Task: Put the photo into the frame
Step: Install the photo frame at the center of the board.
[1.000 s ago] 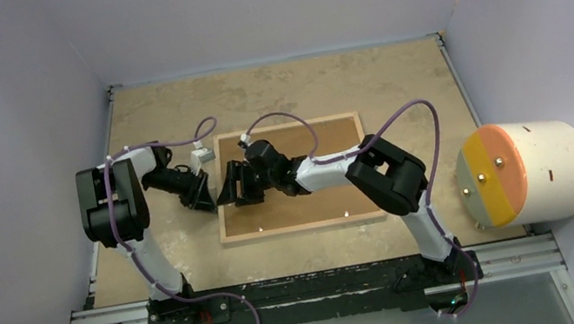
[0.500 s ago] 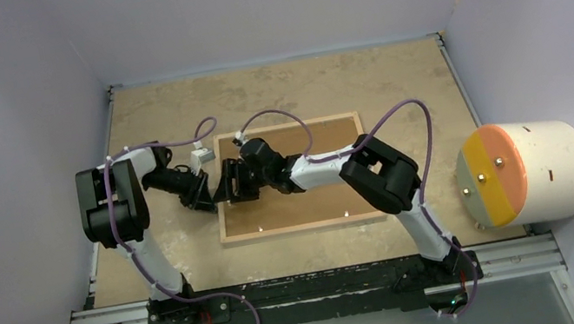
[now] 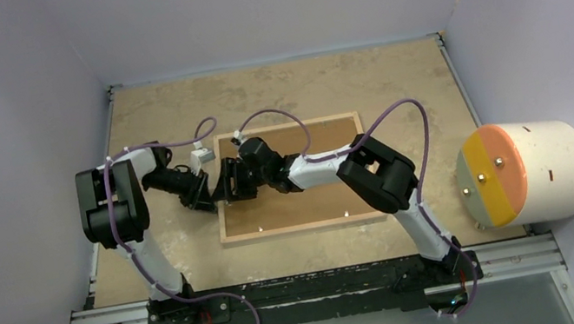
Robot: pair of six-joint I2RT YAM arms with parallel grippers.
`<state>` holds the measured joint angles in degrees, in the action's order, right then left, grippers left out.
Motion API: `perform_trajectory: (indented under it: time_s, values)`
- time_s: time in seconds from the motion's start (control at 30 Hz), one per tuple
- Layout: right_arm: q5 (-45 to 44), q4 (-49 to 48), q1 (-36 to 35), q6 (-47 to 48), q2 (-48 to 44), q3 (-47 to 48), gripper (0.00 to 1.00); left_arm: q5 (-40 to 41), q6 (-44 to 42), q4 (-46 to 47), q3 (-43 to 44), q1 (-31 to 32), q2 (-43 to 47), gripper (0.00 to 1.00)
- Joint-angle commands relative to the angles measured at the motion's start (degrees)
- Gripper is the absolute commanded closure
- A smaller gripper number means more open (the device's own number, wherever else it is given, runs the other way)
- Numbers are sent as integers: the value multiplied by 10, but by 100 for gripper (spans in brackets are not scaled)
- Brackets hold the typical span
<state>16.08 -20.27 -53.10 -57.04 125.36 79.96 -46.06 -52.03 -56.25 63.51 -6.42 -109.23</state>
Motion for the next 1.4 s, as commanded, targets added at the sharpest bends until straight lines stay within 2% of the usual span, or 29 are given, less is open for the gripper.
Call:
perform_trajectory:
  time_s: [0.0, 0.43, 0.63, 0.77, 0.83, 0.9, 0.97, 1.07, 1.2, 1.37]
  values:
    - [6, 16, -4, 4, 13, 15, 39, 31, -15, 40, -14, 2, 0, 76]
    - [53, 36, -4, 11, 34, 42, 39, 31, -15, 38, -11, 2, 2, 76]
    - [44, 51, 6, 31, 13, 48, 38, 33, -15, 37, -9, 2, 5, 76]
    - [17, 75, 26, 86, -33, 57, 34, 34, -13, 29, 5, -5, 8, 75]
    - [-10, 98, 34, 143, -72, 53, 31, 32, -15, 18, 17, -13, 12, 71]
    - [-38, 130, 35, 224, -127, 34, 27, 30, -21, 4, 31, -25, 18, 60]
    - [-52, 162, 35, 287, -167, 8, 26, 28, -25, -7, 45, -35, 24, 45]
    - [-75, 208, 33, 390, -223, -46, 25, 27, -33, -20, 60, -46, 37, 34]
    - [-83, 265, 21, 448, -298, -133, 24, 36, -33, -26, 70, -53, 64, 20]
    - [-74, 271, -6, 473, -379, -230, 24, 75, 3, -8, 78, -63, 108, 13]
